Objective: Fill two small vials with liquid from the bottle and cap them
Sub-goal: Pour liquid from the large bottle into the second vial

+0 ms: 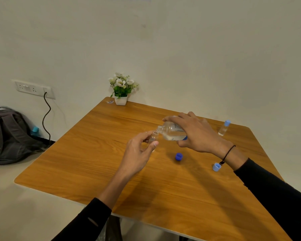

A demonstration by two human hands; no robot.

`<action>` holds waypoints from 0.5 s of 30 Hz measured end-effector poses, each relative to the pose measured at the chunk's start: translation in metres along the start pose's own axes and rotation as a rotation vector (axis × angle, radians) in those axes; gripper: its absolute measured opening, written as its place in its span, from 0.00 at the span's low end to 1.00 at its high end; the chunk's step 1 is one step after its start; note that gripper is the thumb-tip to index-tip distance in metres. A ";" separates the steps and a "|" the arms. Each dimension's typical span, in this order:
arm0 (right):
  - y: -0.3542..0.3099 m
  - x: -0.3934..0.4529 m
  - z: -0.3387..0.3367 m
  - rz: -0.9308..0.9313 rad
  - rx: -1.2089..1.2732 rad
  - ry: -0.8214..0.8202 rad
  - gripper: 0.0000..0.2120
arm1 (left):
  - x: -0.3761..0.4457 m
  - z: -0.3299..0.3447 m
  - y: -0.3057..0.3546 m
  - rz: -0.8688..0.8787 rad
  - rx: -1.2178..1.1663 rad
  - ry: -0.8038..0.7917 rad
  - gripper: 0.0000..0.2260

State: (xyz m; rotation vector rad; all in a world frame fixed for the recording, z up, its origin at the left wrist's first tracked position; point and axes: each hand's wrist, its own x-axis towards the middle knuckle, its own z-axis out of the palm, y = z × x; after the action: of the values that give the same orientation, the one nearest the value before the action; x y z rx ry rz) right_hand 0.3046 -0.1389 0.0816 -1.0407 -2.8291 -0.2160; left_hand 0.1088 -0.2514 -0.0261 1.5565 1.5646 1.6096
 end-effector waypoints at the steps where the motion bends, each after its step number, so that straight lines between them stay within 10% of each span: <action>1: 0.000 0.000 0.000 -0.001 -0.003 0.000 0.43 | 0.000 0.000 0.000 0.000 0.004 0.001 0.17; 15: 0.000 -0.001 0.000 0.001 0.004 -0.005 0.43 | -0.001 0.000 0.002 -0.018 0.003 0.000 0.18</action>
State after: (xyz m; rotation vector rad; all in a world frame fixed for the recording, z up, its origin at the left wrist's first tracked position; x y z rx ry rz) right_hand 0.3053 -0.1394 0.0811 -1.0440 -2.8321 -0.2082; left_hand 0.1104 -0.2527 -0.0245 1.5400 1.5772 1.5984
